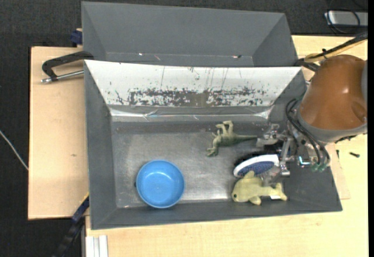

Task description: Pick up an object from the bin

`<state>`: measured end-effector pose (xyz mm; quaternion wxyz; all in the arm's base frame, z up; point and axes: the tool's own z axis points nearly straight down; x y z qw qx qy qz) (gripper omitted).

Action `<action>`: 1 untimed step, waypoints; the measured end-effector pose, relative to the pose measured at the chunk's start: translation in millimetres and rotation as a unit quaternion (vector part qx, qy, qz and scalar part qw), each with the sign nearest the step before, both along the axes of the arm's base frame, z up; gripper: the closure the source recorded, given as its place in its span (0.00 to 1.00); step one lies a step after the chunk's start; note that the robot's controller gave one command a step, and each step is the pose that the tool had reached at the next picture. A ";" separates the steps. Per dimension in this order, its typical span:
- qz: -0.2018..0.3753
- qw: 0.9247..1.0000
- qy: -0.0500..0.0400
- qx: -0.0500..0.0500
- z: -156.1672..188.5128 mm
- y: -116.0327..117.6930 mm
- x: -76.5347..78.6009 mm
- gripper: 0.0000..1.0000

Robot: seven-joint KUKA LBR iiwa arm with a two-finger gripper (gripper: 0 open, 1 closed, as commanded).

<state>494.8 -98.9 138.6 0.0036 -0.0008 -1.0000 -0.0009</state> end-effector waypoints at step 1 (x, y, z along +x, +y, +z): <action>-0.006 1.000 -0.005 0.000 -64.1 -54.5 39.2 0.00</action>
Offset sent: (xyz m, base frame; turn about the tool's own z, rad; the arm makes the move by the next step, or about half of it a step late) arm 0.0378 -0.0530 -0.0616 0.0078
